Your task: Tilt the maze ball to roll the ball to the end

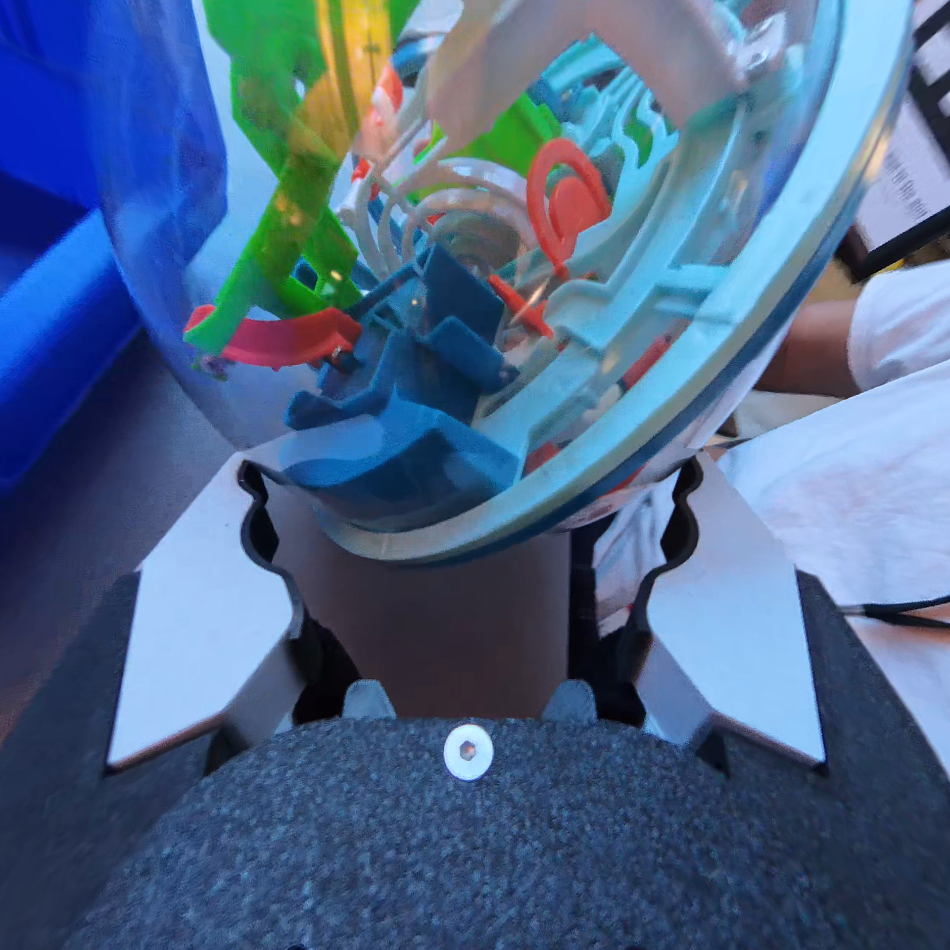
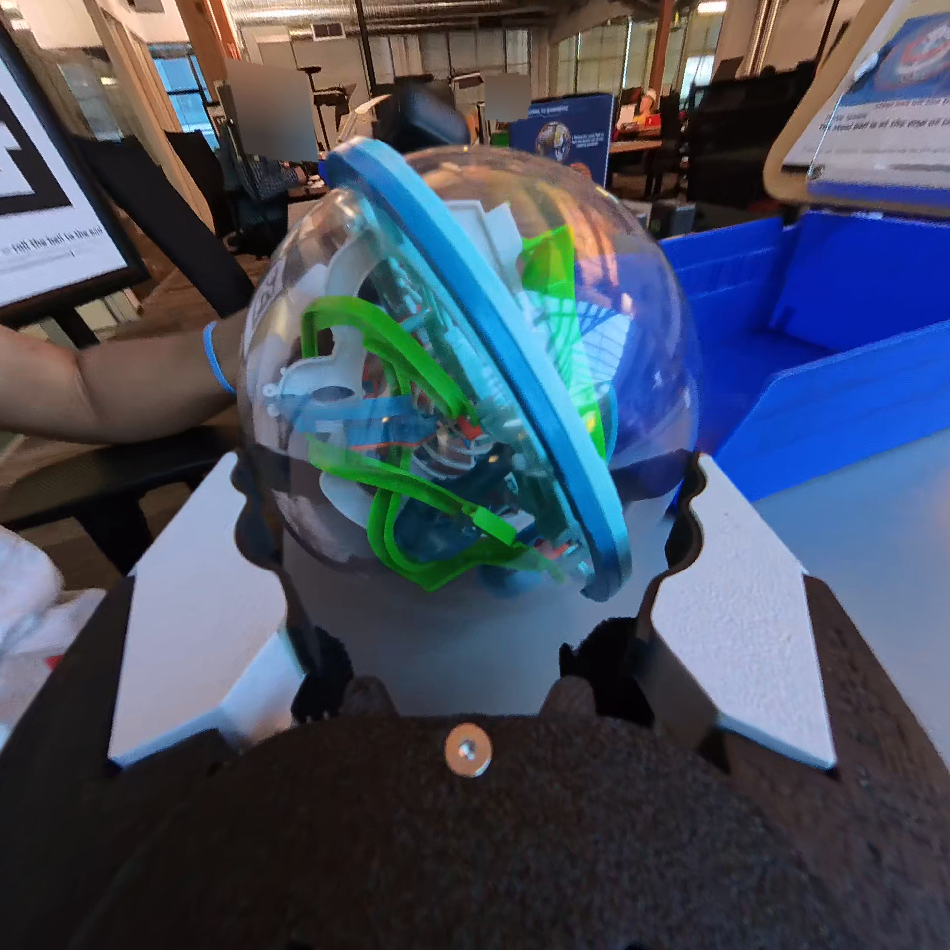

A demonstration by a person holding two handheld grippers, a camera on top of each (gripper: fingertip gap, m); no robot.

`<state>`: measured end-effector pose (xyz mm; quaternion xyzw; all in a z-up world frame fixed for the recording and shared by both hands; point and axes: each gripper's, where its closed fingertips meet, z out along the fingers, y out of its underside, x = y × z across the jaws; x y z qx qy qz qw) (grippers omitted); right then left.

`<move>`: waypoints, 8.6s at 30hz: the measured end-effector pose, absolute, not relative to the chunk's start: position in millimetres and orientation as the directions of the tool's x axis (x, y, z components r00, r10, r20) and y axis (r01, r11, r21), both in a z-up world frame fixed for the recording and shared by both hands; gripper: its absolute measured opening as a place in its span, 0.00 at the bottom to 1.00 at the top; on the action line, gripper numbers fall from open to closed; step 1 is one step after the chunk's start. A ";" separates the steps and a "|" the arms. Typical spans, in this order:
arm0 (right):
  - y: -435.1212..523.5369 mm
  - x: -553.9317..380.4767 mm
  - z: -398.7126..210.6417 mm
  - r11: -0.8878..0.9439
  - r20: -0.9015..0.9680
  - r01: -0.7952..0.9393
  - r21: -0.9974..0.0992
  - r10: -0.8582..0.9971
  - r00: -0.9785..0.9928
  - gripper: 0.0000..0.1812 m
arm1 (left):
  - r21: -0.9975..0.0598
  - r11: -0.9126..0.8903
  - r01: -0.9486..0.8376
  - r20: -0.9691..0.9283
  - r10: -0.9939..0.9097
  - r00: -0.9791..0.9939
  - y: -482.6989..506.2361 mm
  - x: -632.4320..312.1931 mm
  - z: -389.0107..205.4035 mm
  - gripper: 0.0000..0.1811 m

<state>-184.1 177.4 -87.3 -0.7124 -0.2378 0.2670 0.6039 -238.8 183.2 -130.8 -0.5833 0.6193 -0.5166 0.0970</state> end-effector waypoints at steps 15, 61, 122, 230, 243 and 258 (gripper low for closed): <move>179.4 -167.8 -69.9 -0.409 -0.412 -0.204 -0.889 0.525 0.745 0.85 | -0.541 -0.502 -0.675 0.821 -0.487 -0.296 157.7 -227.2 -120.0 0.83; 160.4 -176.5 -86.4 -0.261 -0.096 0.097 -0.960 0.636 0.765 0.85 | -0.904 -0.101 -0.416 0.284 -0.869 -0.406 183.9 -224.7 -102.7 0.87; 154.3 -168.6 -100.3 -0.534 -0.604 -0.296 -0.792 0.612 0.511 0.85 | -0.684 -0.439 -0.582 0.580 -0.812 -0.069 177.3 -215.8 -89.9 0.85; 170.5 -181.1 -106.4 -0.503 -0.465 -0.152 -0.851 0.587 0.663 0.82 | -0.797 -0.303 -0.522 0.480 -0.843 -0.244 204.4 -227.0 -96.6 0.84; 164.1 -181.4 -87.1 -0.504 -0.368 -0.020 -0.863 0.602 0.709 0.83 | -0.724 -0.339 -0.601 0.591 -0.754 -0.286 176.3 -241.0 -122.9 0.84; 161.0 -167.0 -76.4 -0.640 -0.573 -0.148 -0.754 0.532 0.624 0.82 | -0.707 -0.312 -0.635 0.593 -0.751 -0.290 153.4 -248.6 -133.8 0.79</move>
